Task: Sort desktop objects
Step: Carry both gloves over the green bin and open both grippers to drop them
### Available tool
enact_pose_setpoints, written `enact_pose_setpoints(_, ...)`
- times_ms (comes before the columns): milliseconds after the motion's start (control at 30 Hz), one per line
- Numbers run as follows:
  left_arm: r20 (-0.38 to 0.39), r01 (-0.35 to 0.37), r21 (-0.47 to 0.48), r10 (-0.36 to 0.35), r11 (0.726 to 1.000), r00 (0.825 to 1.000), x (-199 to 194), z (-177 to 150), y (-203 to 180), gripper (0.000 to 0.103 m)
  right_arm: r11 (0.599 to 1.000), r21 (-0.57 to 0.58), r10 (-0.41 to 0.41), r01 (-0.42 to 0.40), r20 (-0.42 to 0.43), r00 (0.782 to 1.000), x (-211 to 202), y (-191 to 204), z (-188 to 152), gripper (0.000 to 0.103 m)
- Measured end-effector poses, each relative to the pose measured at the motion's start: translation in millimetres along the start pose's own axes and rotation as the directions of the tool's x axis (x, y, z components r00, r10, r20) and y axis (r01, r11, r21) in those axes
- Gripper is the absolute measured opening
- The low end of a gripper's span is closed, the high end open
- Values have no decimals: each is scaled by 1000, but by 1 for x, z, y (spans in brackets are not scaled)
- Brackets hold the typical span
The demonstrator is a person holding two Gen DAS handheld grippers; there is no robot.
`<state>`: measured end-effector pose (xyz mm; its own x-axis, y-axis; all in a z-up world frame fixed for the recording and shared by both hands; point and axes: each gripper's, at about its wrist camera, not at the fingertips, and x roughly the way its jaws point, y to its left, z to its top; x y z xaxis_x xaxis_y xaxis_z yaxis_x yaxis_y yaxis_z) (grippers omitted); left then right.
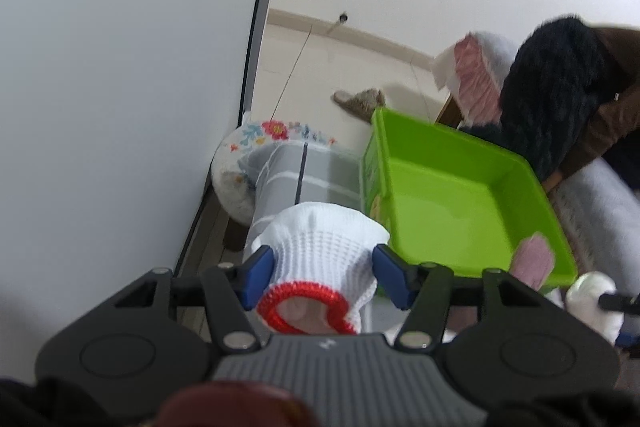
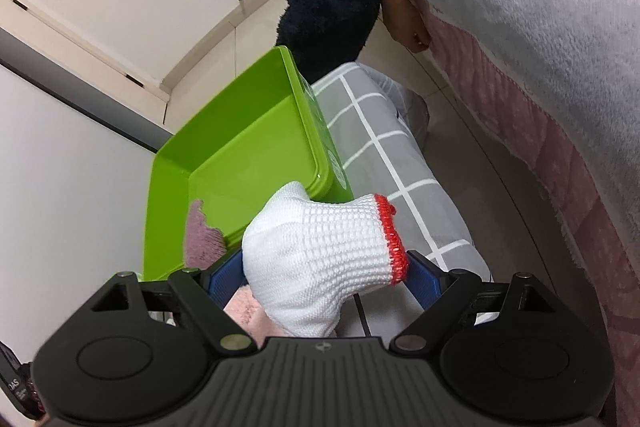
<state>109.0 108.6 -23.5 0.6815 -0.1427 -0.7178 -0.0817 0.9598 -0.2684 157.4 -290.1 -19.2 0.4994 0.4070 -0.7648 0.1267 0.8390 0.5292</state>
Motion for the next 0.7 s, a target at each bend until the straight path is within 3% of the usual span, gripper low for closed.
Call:
enact_pose_setpoints(133, 67, 60, -59, -56, 997, 996, -16, 12, -5, 56, 1000, 8, 12, -12, 31, 999, -6, 3, 4, 85)
enact_pose_setpoints(267, 106, 110, -44, -105, 993, 989, -24, 18, -19, 56, 1000, -3, 27, -27, 74, 997, -12, 10, 6, 85)
enact_pose_setpoints(600, 65, 134, 83, -140, 987, 988, -7, 19, -68, 56, 995, 36, 92, -96, 100, 991, -2, 24, 7, 85)
enact_pose_setpoints(700, 61, 140, 125, -148, 982, 987, -1, 22, -80, 56, 986, 96, 127, -138, 112, 986, -2, 25, 8, 85)
